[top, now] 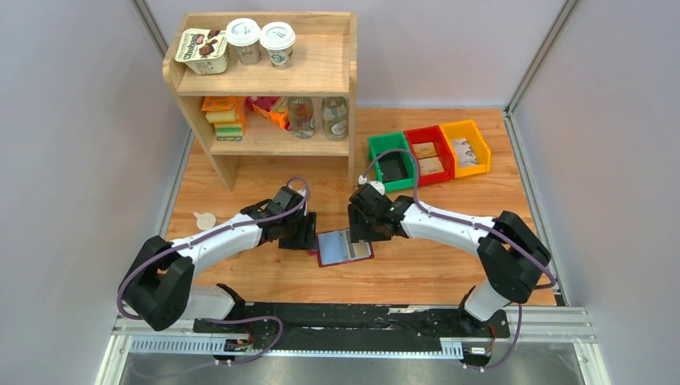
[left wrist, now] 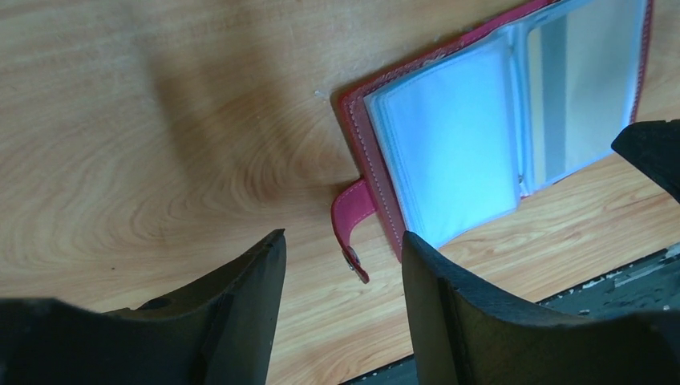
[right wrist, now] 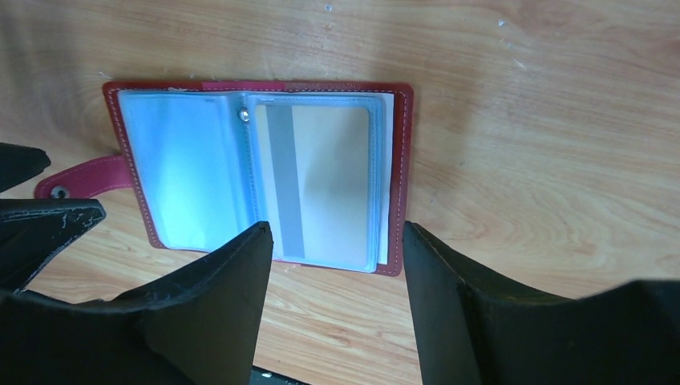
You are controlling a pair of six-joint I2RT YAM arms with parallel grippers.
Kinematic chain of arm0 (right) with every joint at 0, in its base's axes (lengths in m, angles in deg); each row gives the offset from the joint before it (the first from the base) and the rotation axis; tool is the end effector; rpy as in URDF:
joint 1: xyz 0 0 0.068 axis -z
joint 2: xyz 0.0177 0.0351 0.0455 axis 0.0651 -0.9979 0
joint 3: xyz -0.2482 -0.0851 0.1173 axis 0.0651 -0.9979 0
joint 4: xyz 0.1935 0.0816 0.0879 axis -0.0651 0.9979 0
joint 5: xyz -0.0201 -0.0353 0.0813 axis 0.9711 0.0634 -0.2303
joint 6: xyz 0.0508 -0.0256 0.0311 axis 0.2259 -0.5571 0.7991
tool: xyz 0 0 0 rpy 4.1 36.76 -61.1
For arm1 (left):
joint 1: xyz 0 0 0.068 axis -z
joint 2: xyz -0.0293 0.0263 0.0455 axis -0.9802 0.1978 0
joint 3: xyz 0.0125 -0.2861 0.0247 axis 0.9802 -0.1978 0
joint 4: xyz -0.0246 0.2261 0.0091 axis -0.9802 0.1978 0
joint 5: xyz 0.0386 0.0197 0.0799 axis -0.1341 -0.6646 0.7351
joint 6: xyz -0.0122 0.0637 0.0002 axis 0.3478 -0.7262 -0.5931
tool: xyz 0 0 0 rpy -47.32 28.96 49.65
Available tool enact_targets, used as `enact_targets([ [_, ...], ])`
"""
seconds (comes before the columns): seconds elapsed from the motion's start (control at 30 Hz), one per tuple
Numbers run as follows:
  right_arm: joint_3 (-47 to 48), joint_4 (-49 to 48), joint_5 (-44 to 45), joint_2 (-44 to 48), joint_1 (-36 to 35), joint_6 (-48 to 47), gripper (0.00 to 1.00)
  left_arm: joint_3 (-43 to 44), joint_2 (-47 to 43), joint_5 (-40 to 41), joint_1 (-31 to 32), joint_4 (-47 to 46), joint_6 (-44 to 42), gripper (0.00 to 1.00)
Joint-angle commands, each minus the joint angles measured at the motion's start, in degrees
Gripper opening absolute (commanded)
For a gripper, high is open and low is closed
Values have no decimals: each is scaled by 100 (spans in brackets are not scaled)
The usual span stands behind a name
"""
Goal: Take the credit cards out of the card holder
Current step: Remove the credit card from the card holder.
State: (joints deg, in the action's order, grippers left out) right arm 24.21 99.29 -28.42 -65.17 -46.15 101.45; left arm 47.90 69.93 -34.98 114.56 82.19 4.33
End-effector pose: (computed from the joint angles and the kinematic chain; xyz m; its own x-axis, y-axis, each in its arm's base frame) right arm 0.1865 0.2127 0.2176 -0.9082 -0.0980 -0.4069 -0.1957 0.9588 0.2060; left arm 0.1679 -0.1284 0.2009 -0.9374 0.0060 -0.3481 0.1316 0.9318 -0.3384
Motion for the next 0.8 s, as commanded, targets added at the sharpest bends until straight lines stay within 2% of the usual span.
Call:
enact_targets([
  [0.0,286,-125,-39,-180,-126,152,63,-125,137,-252,16,-264,152,62],
  [0.5,374,-90,-206,-734,-206,187,63,-187,278,-411,16,-466,109,46],
  [0.77,576,76,-250,-612,-258,55,63,-187,340,-481,16,-537,91,36],
])
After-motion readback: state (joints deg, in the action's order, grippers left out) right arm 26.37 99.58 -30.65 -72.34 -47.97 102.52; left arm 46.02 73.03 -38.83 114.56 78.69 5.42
